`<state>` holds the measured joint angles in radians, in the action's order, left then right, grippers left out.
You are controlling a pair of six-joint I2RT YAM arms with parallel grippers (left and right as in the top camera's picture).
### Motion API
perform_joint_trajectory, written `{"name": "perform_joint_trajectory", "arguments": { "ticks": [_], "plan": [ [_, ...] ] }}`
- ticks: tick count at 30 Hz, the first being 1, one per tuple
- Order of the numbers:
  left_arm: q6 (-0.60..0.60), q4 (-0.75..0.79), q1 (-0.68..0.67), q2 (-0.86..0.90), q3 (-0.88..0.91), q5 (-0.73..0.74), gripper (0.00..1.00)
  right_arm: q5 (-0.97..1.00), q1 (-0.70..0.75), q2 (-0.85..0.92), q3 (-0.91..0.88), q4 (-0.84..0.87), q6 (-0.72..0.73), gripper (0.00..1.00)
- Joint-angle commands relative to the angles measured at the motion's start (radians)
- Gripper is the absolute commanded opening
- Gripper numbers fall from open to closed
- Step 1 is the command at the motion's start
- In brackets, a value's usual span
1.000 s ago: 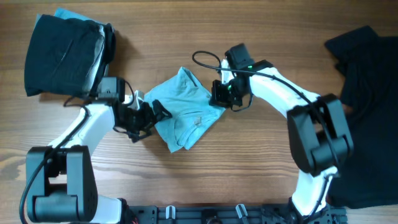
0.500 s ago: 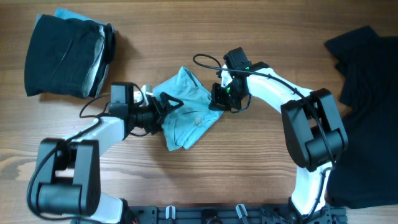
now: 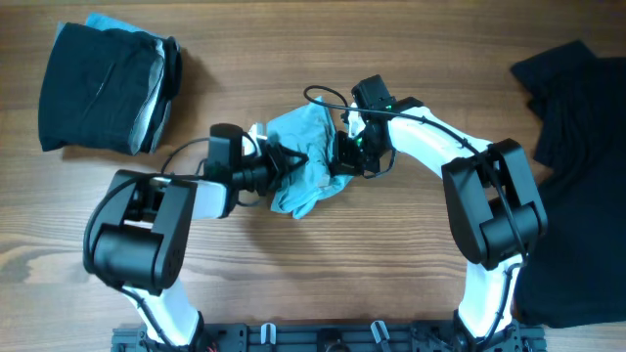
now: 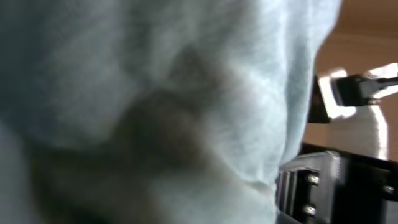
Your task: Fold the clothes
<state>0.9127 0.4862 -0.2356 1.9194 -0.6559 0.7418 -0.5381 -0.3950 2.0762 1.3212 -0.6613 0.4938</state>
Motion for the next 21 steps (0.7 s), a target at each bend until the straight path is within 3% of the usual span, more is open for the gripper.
{"name": "perform_joint_trajectory", "arguments": {
  "ticks": [1, 5, 13, 21],
  "plan": [
    [-0.093, -0.029, -0.011, 0.054, 0.036, -0.111, 0.18, 0.016, -0.009, 0.026, 0.0, -0.024, 0.004, 0.04],
    [-0.148, -0.03, 0.031, 0.027, 0.034, -0.042, 0.04, 0.022, 0.031, 0.006, 0.001, -0.076, -0.002, 0.04],
    [-0.095, -0.033, 0.201, -0.229, -0.014, 0.191, 0.04, 0.026, 0.177, -0.14, 0.001, -0.19, -0.101, 0.04],
    [-0.03, -0.032, 0.363, -0.439, -0.194, 0.204, 0.04, 0.026, 0.2, -0.189, 0.001, -0.195, -0.1, 0.04]
  ]
}}
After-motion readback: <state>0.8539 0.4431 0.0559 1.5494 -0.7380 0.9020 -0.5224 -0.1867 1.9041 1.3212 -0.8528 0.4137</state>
